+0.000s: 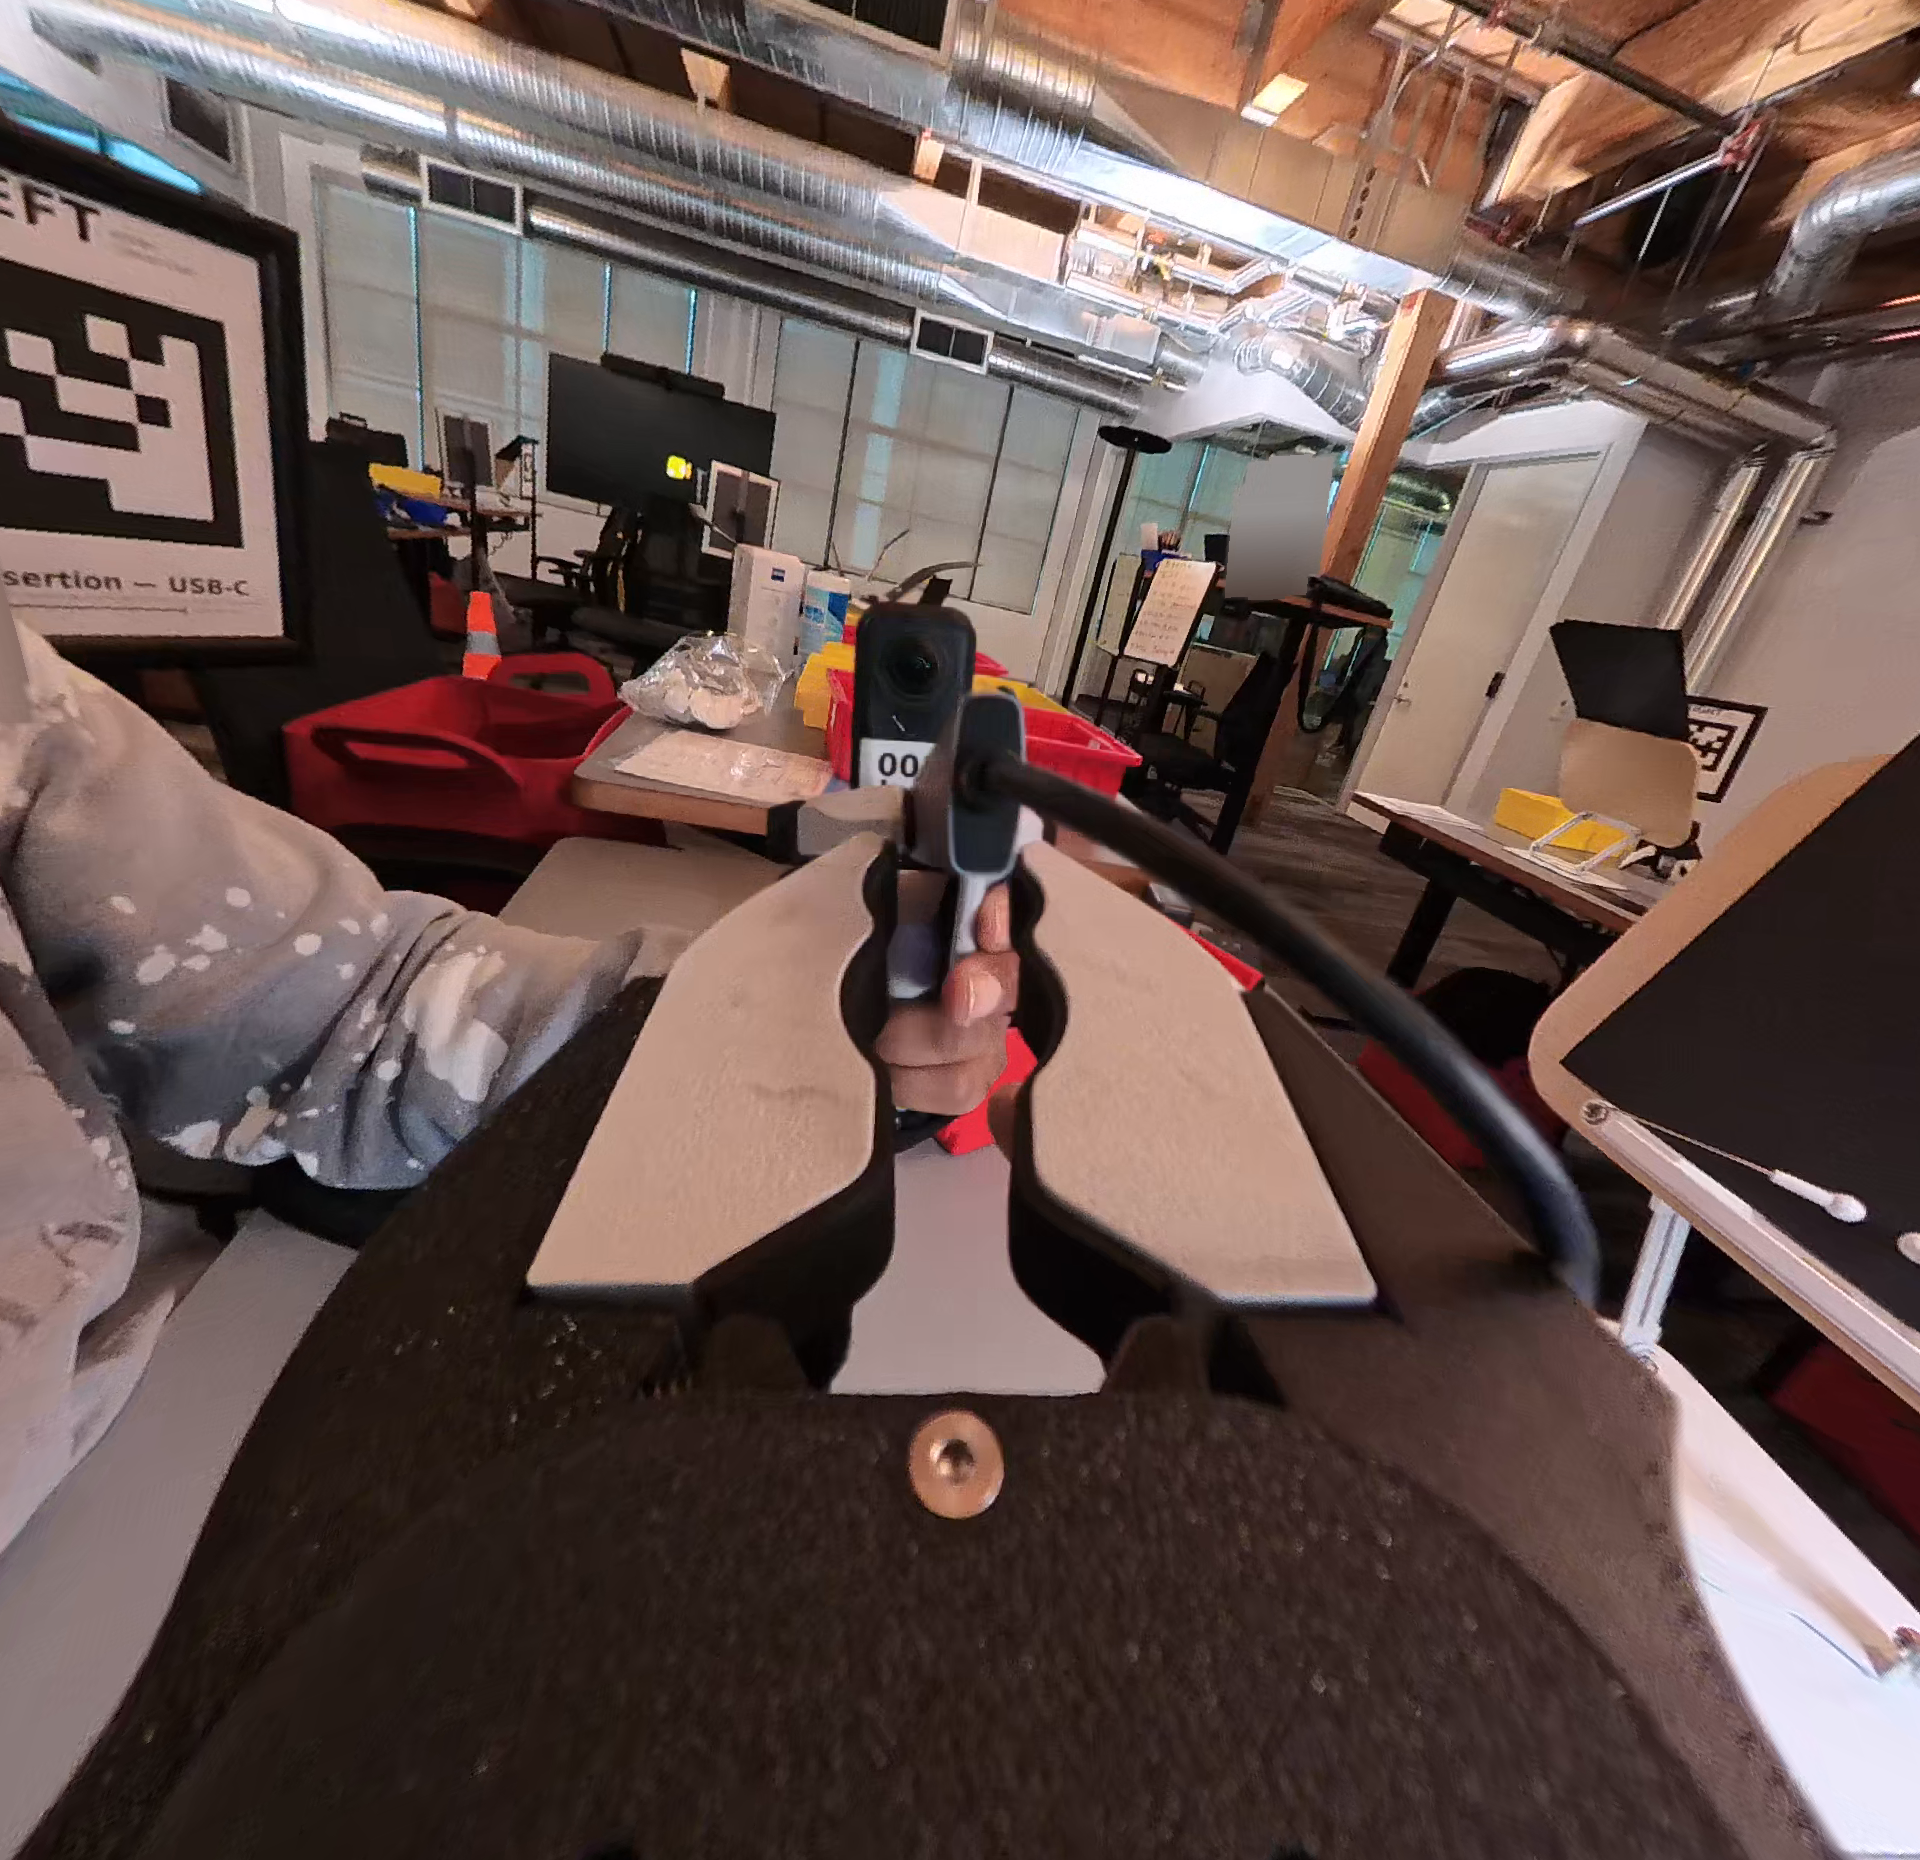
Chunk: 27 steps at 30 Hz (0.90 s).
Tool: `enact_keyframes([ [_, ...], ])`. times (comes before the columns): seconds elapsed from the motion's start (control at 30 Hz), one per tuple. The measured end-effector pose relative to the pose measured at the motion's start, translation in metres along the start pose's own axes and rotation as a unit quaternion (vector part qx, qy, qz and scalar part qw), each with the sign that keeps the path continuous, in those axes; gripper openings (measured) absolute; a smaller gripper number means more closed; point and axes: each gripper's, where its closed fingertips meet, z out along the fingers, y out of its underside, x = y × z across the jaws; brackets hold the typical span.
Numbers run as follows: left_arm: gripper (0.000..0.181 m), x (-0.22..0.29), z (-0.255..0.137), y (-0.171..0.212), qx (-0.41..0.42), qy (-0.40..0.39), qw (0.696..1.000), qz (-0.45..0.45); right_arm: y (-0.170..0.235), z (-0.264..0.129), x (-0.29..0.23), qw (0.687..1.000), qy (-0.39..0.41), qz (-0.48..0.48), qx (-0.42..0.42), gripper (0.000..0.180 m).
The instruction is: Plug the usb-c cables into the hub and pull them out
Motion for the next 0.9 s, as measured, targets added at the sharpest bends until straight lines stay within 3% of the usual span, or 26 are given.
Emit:
enact_keyframes([
  [0.07,0.01,0.0,0.001,0.009,-0.019,0.0,1.0,0.008,0.004,-0.002,0.0,1.0,0.003,-0.014,-0.014,0.012],
  [0.27,0.011,-0.008,0.0,0.031,-0.093,-0.023,0.995,0.029,0.017,-0.008,0.006,0.998,0.0,-0.026,-0.052,0.011],
  [0.43,0.013,0.0,0.008,0.017,-0.12,-0.05,0.987,0.093,-0.001,-0.019,0.001,0.995,-0.067,0.066,0.044,0.009],
  [0.67,0.024,0.027,0.025,0.01,-0.163,-0.035,0.976,0.144,-0.026,-0.042,-0.001,0.955,-0.164,0.175,0.173,0.009],
  [0.9,0.027,0.021,0.024,0.003,-0.15,-0.058,0.978,0.131,-0.022,-0.039,-0.005,0.952,-0.176,0.183,0.168,0.009],
])
